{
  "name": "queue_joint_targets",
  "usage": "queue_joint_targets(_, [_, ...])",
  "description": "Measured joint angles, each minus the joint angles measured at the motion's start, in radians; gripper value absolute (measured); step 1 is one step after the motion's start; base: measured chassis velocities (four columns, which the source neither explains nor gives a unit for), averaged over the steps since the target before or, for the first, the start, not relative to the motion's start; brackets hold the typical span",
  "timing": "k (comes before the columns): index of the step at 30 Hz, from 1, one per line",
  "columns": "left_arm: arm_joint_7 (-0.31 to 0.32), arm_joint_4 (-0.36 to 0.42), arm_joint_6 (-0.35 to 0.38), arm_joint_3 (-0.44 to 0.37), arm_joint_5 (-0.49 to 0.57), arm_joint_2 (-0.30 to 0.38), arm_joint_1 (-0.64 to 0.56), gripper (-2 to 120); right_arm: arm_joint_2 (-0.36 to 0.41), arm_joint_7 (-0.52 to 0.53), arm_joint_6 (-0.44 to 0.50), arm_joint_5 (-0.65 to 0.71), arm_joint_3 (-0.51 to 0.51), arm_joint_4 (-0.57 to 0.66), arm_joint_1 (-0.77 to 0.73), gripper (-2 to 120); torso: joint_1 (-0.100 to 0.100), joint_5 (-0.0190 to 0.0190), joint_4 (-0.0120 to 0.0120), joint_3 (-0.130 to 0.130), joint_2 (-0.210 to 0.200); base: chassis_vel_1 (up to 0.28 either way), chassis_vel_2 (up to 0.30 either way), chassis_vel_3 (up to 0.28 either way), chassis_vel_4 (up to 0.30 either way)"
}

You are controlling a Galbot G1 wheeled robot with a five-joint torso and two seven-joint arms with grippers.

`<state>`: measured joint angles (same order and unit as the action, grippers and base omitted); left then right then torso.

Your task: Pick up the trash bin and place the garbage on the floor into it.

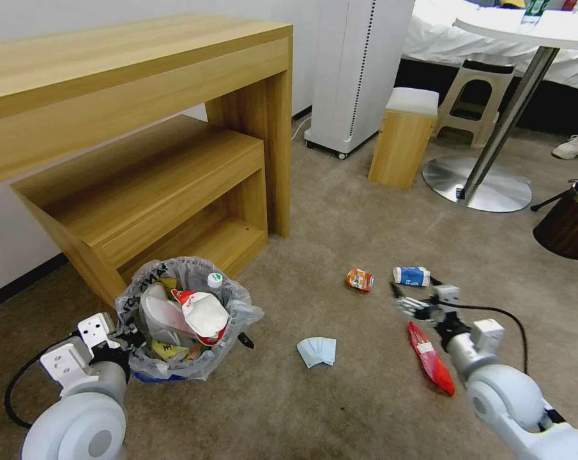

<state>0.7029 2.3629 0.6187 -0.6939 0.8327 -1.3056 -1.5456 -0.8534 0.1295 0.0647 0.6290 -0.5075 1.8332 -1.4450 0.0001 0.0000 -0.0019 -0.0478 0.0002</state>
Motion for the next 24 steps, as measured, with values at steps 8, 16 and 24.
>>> queue_joint_targets(8, [0.000, 0.000, -0.003, -0.010, 0.009, 0.000, -0.001, 0, 0.012, -0.035, -0.094, -0.027, -0.076, -0.051, -0.054, 100, 0.000, 0.0001, 0.0002, 0.000, 0.000, 0.000, 0.000, 0.000, 0.000])
queue_joint_targets(16, [-0.001, 0.012, -0.004, 0.001, -0.012, -0.007, -0.014, 0, 0.042, 0.025, -0.445, -0.003, -0.001, -0.052, -0.025, 100, 0.000, 0.0000, 0.0000, 0.000, 0.000, 0.000, 0.000, 0.000, 0.000])
queue_joint_targets(24, [-0.001, 0.020, -0.007, -0.011, -0.017, 0.000, -0.033, 0, 0.041, 0.021, -0.580, 0.015, 0.120, -0.096, 0.072, 100, 0.000, -0.0001, 0.0001, 0.000, 0.000, 0.000, 0.000, 0.000, 0.000])
